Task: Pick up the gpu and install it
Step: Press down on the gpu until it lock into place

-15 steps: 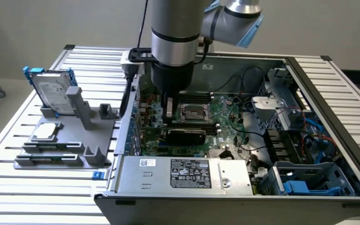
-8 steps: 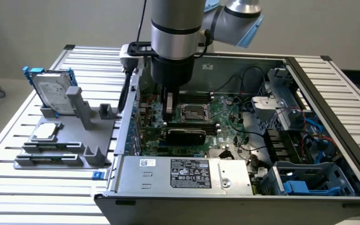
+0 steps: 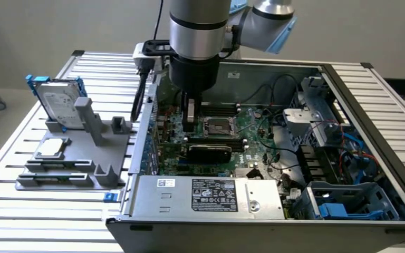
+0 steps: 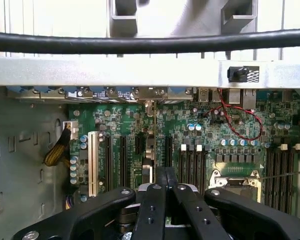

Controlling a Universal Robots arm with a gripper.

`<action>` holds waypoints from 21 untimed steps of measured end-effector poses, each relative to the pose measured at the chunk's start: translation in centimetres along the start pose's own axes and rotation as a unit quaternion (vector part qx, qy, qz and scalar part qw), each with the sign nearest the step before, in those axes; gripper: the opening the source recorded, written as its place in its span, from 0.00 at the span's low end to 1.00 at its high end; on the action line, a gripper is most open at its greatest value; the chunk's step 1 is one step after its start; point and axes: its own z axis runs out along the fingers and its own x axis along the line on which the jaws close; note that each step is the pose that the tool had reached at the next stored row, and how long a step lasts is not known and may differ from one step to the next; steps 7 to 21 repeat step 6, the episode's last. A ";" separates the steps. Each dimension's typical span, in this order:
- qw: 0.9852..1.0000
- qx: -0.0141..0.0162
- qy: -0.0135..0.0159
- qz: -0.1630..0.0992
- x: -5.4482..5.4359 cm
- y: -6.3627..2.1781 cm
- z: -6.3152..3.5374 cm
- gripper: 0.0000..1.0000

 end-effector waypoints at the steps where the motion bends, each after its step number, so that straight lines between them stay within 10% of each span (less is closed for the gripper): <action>1: 1.000 0.000 0.000 0.000 0.0 0.00 0.00 0.11; 21: 1.000 0.000 0.000 0.000 0.0 0.00 -0.01 0.11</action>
